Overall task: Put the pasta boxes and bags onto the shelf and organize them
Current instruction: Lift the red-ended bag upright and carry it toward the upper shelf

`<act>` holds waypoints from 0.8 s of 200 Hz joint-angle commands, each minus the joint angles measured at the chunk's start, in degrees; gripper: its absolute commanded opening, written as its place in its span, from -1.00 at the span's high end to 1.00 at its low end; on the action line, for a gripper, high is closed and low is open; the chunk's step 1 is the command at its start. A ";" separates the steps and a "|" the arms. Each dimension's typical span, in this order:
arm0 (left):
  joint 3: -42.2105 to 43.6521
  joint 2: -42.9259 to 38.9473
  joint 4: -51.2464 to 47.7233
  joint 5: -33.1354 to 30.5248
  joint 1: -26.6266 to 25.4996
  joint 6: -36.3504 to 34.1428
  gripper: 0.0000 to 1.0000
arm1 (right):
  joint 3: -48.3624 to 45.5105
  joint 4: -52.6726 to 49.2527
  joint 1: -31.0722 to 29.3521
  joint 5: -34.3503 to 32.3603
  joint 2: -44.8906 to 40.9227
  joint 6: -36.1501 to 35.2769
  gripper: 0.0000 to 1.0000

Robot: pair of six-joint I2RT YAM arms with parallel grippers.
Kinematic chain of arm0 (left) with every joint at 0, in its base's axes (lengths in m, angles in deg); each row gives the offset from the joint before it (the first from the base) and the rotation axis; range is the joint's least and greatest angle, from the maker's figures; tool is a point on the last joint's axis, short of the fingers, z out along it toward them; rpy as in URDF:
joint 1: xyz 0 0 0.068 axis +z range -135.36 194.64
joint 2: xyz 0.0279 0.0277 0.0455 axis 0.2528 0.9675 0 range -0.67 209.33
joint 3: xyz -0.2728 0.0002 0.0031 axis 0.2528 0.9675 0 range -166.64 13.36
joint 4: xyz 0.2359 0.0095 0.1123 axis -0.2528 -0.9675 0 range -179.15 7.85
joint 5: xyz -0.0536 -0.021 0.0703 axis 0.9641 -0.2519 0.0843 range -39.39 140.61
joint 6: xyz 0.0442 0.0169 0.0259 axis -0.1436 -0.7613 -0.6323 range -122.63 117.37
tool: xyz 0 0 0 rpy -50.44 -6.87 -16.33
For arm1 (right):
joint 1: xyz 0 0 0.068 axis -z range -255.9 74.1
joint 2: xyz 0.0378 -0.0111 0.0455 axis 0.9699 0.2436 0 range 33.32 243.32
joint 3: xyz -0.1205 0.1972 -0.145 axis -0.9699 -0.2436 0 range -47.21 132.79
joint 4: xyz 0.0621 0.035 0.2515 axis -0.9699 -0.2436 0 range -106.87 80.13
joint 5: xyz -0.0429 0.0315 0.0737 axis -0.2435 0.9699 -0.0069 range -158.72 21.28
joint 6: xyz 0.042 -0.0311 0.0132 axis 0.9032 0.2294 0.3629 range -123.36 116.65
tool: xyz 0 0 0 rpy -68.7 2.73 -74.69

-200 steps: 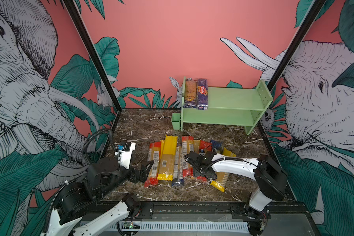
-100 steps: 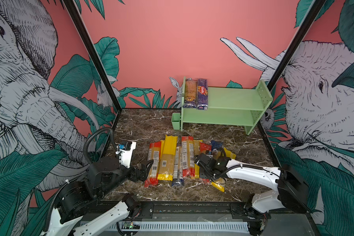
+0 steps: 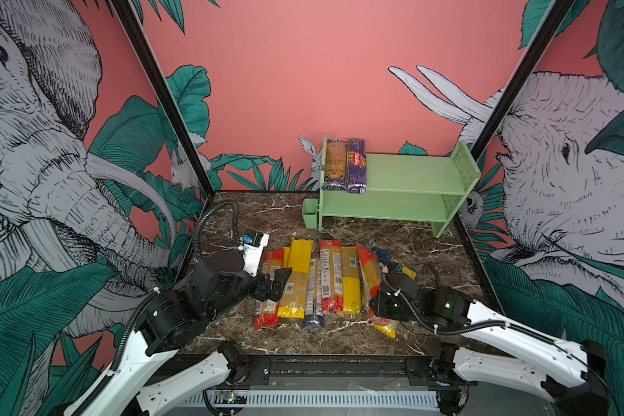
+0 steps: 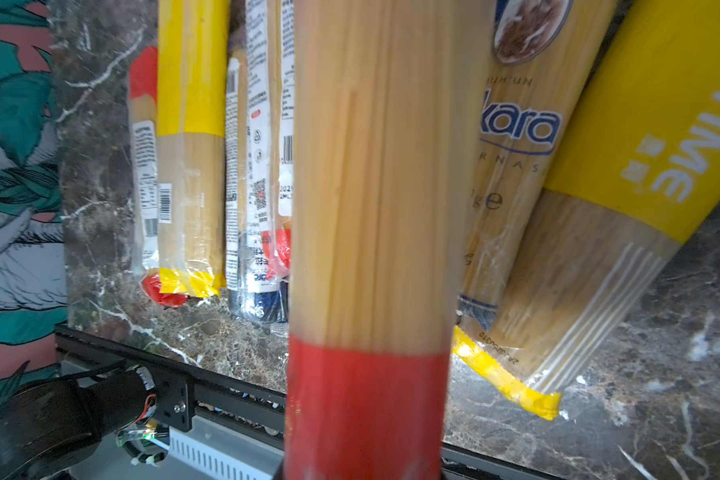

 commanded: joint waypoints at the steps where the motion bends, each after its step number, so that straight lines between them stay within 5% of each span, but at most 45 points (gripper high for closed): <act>1: -1.77 1.59 3.99 1.73 0.26 -0.85 -0.99 | 2.87 0.23 -0.19 -6.15 -5.62 2.67 1.00; 51: -5.02 7.22 6.28 0.99 0.26 -5.25 -0.99 | 16.48 -14.46 -0.11 -12.77 -9.40 -3.31 1.00; 107: -11.38 16.79 10.06 2.81 0.26 -7.51 -0.99 | 40.25 -21.44 1.52 -22.33 0.08 -15.75 1.00; 160: -16.32 24.58 13.81 2.41 0.26 -11.98 -0.99 | 61.76 -20.79 16.85 -10.97 18.17 -28.67 1.00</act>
